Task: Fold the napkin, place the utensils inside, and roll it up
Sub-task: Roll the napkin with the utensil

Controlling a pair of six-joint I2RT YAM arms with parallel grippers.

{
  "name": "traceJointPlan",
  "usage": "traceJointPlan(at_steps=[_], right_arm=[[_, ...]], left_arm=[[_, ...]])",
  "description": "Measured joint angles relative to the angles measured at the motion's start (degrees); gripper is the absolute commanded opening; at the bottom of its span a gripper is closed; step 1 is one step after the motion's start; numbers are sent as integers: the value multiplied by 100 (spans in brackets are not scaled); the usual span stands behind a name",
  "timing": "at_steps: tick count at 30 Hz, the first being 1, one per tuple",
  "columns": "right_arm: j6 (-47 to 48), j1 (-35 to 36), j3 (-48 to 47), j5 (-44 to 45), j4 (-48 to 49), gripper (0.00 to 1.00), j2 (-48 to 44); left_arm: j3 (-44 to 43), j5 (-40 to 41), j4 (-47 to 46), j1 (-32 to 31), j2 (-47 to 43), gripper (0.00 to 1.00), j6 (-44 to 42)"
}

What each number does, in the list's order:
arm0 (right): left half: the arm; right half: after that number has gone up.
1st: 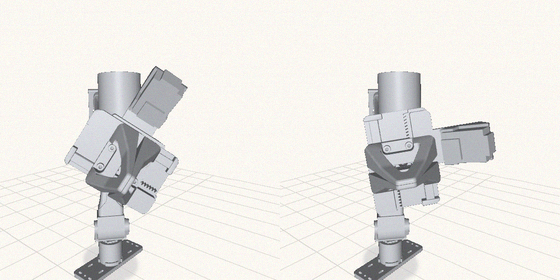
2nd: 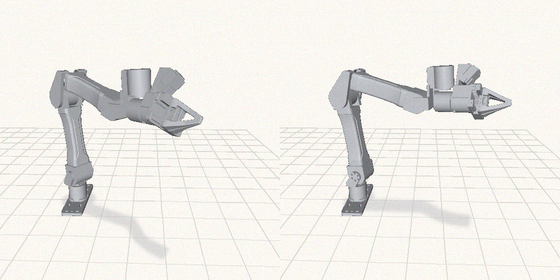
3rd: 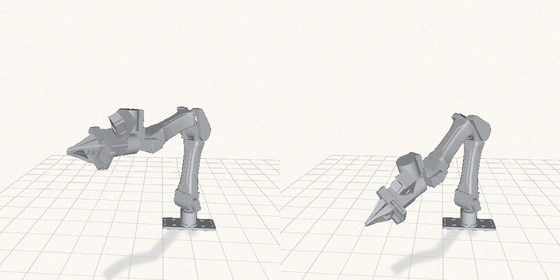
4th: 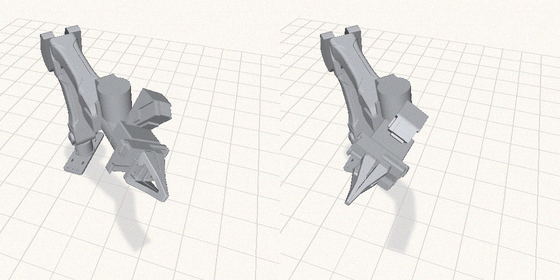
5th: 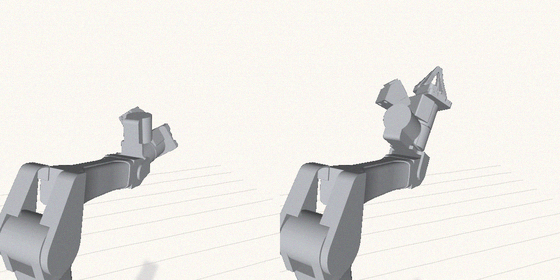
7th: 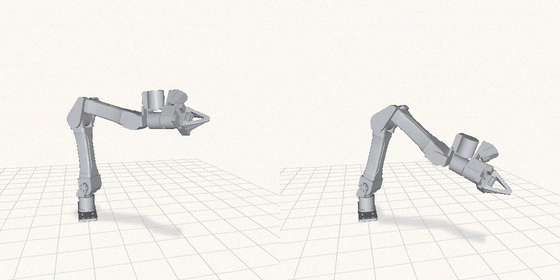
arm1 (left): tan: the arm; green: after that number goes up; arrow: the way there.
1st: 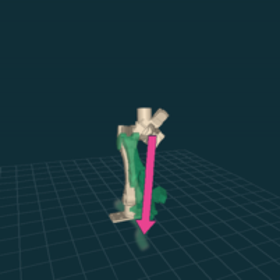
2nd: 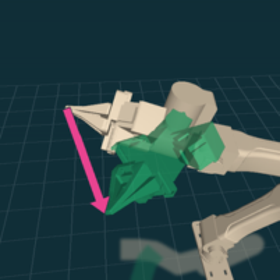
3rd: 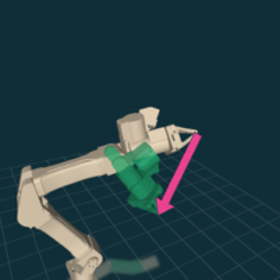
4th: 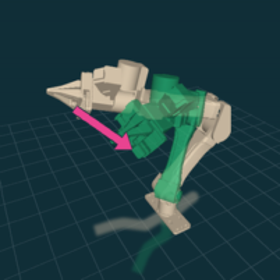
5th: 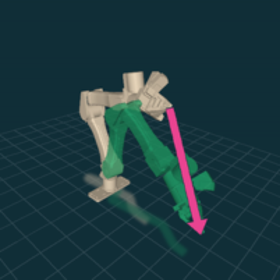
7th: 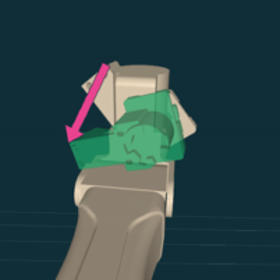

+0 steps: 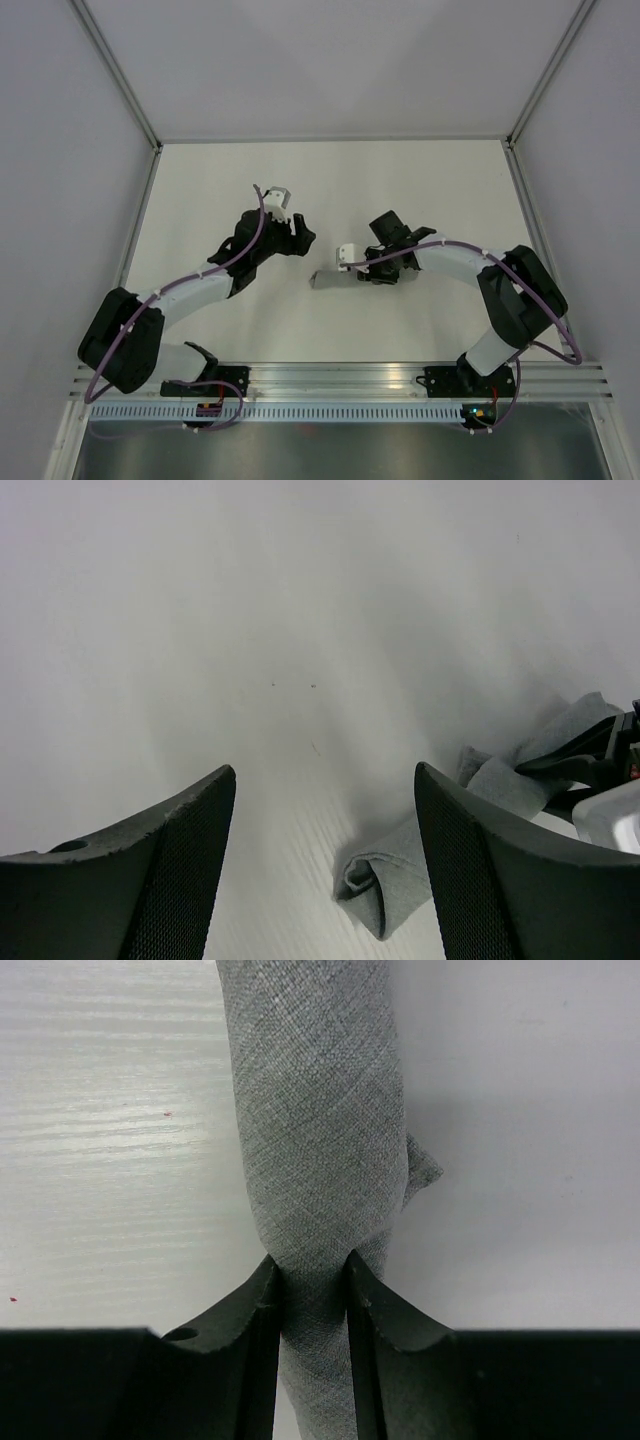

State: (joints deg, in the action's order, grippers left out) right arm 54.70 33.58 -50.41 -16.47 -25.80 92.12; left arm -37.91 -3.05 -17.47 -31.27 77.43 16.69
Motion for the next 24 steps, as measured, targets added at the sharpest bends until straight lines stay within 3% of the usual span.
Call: traceJointPlan(at_steps=[11,24], right_arm=[[-997,-286,-1054,-245,-601,18,831],[-3237,-339,-2452,-219,-529,18,1969]], left_arm=[[542,964,337,-4,-505,76,1154],[643,903,584,-11,-356,74,2006]])
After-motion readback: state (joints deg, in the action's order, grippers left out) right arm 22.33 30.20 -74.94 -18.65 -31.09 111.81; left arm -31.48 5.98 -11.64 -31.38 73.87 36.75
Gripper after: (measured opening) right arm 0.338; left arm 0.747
